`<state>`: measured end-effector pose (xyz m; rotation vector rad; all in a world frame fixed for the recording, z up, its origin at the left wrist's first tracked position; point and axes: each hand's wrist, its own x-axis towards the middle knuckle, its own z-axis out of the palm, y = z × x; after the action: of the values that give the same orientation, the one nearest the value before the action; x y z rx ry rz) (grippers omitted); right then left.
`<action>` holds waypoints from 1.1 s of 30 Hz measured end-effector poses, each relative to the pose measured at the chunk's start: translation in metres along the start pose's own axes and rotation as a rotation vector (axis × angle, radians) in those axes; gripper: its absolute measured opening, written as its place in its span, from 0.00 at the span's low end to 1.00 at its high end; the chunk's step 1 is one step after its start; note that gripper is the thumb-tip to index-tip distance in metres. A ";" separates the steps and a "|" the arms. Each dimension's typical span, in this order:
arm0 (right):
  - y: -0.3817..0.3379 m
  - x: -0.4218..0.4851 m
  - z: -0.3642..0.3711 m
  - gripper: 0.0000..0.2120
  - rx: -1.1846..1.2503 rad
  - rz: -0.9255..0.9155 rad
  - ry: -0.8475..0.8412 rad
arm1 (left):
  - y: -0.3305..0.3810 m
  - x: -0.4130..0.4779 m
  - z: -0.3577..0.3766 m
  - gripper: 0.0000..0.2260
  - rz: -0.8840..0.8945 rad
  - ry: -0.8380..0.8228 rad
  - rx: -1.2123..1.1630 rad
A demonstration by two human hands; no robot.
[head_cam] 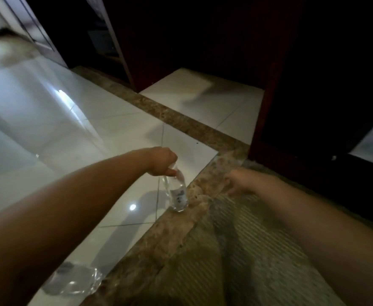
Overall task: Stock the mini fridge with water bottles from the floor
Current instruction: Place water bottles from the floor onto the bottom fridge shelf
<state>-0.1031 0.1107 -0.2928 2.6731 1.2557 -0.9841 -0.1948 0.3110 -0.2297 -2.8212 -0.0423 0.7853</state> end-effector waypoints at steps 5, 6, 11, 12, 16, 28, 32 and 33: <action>0.037 -0.039 -0.009 0.31 0.029 0.038 0.159 | 0.068 0.031 -0.054 0.19 0.157 0.163 0.039; 0.044 -0.048 -0.011 0.34 0.017 0.066 0.188 | 0.080 0.036 -0.064 0.19 0.178 0.197 0.020; 0.091 -0.082 -0.008 0.38 0.142 0.216 0.353 | 0.146 0.052 -0.113 0.18 0.287 0.330 -0.123; 0.100 -0.091 -0.008 0.38 0.221 0.233 0.379 | 0.160 0.054 -0.122 0.18 0.307 0.359 -0.154; 0.132 -0.130 -0.005 0.38 0.444 0.295 0.488 | 0.205 0.064 -0.143 0.17 0.371 0.446 -0.285; 0.199 -0.214 0.006 0.25 0.708 0.423 0.929 | 0.323 0.062 -0.182 0.18 0.377 0.795 -0.526; 0.223 -0.219 0.006 0.27 0.710 0.526 1.063 | 0.351 0.075 -0.197 0.12 0.490 0.767 -0.744; 0.228 -0.220 0.005 0.28 0.714 0.551 1.094 | 0.358 0.078 -0.202 0.11 0.520 0.739 -0.818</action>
<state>-0.0502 -0.1948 -0.2271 3.9402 -0.0321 0.2701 -0.0350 -0.0712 -0.1764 -3.7647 0.6384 -0.3812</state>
